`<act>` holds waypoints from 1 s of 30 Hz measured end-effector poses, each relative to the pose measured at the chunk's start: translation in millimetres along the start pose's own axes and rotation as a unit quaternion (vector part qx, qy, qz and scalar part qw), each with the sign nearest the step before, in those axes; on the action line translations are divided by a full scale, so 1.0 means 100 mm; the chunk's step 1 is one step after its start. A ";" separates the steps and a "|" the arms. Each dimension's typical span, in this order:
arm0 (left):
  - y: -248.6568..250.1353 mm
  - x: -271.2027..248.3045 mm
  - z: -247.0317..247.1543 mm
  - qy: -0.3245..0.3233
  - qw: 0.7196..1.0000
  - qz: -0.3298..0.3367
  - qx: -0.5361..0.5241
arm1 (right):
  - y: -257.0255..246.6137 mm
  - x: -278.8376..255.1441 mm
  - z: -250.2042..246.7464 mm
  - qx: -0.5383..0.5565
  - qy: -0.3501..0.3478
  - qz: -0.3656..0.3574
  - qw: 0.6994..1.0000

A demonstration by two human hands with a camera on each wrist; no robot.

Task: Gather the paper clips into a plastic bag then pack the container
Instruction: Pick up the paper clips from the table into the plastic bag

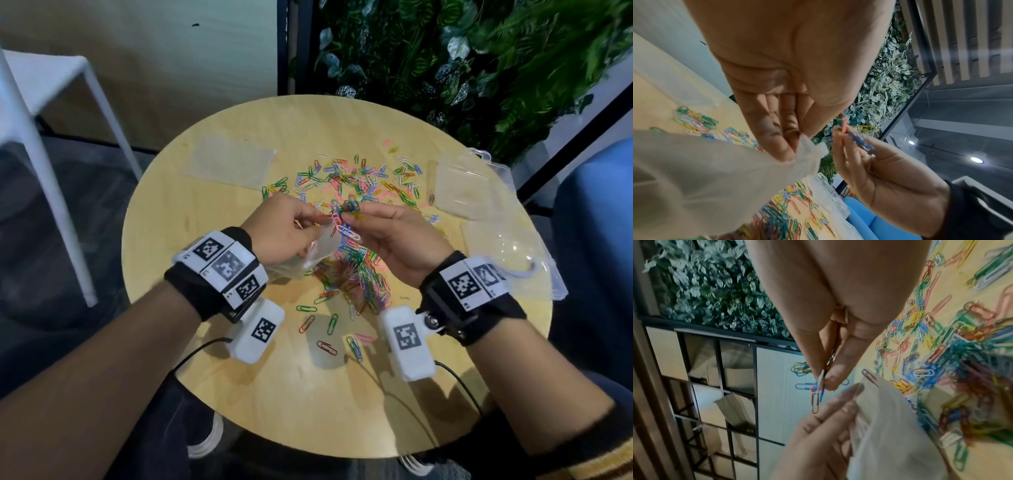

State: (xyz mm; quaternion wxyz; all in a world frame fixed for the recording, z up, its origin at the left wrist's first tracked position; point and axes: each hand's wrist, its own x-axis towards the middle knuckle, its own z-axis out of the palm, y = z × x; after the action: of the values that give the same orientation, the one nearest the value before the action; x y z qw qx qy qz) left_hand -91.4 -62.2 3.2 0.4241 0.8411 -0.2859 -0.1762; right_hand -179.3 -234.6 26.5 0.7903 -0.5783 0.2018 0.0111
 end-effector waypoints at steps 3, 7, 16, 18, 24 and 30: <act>-0.01 0.02 0.04 0.012 1.000 -0.002 0.001 | 0.10 0.02 0.03 -0.013 0.009 0.001 1.000; 0.01 0.01 0.05 0.015 1.000 0.002 -0.013 | 0.17 0.05 0.06 -0.092 0.019 -0.018 0.995; 0.01 0.00 0.07 0.018 1.000 0.011 -0.009 | 0.22 0.09 0.06 -0.240 0.053 -0.057 0.968; 0.02 0.00 0.08 0.013 1.000 0.013 -0.004 | 0.24 0.10 0.04 -0.255 0.055 -0.039 0.965; 0.04 -0.01 0.12 0.016 1.000 0.001 -0.019 | 0.26 0.10 0.08 -0.358 0.035 -0.008 0.933; 0.06 -0.02 0.11 0.029 0.999 0.012 -0.029 | 0.25 0.05 0.11 -0.162 -0.037 0.018 0.986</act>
State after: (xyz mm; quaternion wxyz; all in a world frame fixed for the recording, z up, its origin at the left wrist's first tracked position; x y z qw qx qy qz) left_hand -100.9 -70.6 2.3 0.4586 0.8297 -0.2780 -0.1549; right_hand -177.6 -216.9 5.0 0.6928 -0.6943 0.1780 0.0792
